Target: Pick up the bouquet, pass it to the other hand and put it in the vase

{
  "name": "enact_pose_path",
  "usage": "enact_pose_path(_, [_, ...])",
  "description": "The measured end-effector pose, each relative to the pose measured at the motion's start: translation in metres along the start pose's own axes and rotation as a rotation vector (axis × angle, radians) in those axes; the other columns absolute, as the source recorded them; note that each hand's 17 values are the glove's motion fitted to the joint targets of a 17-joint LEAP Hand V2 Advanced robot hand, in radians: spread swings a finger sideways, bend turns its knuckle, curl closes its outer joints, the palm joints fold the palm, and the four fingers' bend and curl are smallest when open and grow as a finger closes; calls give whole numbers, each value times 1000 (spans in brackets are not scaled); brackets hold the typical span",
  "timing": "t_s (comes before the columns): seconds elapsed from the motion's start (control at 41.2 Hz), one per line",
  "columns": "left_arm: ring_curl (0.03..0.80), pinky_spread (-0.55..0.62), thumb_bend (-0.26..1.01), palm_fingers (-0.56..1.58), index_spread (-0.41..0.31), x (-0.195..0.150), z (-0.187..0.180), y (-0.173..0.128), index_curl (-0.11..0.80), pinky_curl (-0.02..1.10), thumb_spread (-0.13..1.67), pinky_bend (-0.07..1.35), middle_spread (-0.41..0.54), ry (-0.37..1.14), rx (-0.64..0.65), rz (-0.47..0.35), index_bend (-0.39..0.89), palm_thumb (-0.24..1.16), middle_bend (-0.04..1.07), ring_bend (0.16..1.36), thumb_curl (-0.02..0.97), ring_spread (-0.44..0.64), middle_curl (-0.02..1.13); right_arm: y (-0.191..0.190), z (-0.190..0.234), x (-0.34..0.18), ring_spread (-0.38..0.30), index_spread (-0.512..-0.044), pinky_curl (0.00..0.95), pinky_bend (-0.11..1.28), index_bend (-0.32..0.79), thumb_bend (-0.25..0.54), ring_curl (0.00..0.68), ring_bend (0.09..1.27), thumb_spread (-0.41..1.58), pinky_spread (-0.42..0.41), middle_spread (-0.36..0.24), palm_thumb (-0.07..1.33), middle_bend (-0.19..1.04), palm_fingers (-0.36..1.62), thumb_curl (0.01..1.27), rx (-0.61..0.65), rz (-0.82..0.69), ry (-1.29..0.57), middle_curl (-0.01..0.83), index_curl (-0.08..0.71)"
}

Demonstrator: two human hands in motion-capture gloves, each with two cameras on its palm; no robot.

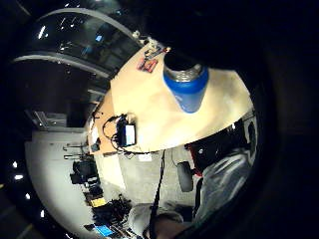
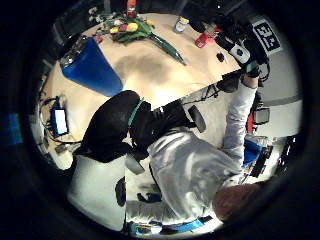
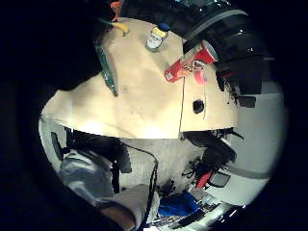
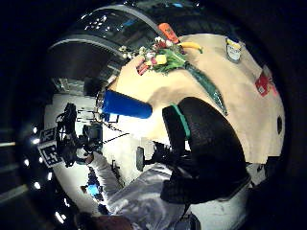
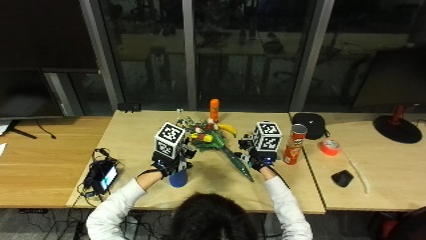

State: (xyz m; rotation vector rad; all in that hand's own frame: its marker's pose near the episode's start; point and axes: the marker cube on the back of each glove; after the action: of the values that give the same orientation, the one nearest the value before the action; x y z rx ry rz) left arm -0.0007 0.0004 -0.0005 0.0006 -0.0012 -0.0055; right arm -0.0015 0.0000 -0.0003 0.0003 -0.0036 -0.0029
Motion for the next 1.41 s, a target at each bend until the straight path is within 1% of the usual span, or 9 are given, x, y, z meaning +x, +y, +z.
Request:
enact_pose_path(0.097, [124,250,157,322,34,-1,0,1,58,139,600,428,210,7,-1,-8,127,301,168,467,99,251,69,-2,2,-2,50,-234,163,479,77,257,146,464,646,136,13,405,225,425,96,-4,-3,-7,94,46])
enact_pose_path(0.243, [173,321,125,287,40,1,6,0,102,199,817,469,272,34,-14,-2,135,325,178,520,145,331,117,6,4,-1,66,-299,222,503,97,250,201,496,920,170,14,432,249,380,132,-26,-1,4,156,80])
enact_pose_path(0.413, [199,348,85,266,42,4,12,0,143,236,943,490,297,36,-18,15,144,347,181,552,187,372,156,10,-1,3,65,-326,248,486,112,220,226,506,1086,183,13,444,281,386,164,-2,-8,0,212,107])
enact_pose_path(0.583, [213,357,43,258,43,5,21,-1,179,259,1003,490,299,82,-3,26,149,365,186,567,221,391,190,-7,3,5,60,-336,274,499,101,189,247,522,1169,183,12,458,281,392,191,-10,22,-45,248,122])
enact_pose_path(0.801, [229,363,-4,252,52,8,28,0,214,279,1039,484,295,103,4,24,149,389,184,575,254,399,225,-19,-5,14,93,-274,313,572,73,114,285,596,1199,198,60,430,243,436,216,-51,148,6,273,122])
enact_pose_path(1.02, [242,375,-21,237,65,25,26,6,235,294,1053,478,301,130,52,50,144,396,185,586,276,402,251,-60,-7,23,75,-230,339,633,44,58,314,664,1180,189,83,443,264,497,252,-70,207,-132,308,100])
enact_pose_path(1.214, [250,379,-23,227,74,33,35,-1,245,306,1057,481,304,148,73,67,139,395,186,594,289,402,270,-105,32,26,45,-200,366,704,27,26,334,693,1137,176,84,494,264,498,289,-114,281,-135,328,82])
enact_pose_path(1.359, [255,381,-23,223,76,36,41,-6,252,313,1059,482,306,148,76,66,140,394,187,597,296,402,280,-103,59,18,15,-184,376,740,35,5,347,713,1109,151,78,535,253,484,315,-61,353,-52,338,72])
enact_pose_path(1.408, [256,381,-23,222,77,36,41,-5,254,315,1059,482,306,149,77,62,140,393,186,598,297,402,283,-105,76,15,5,-181,380,750,36,-4,350,719,1101,142,76,546,251,485,323,-110,343,-83,341,69])
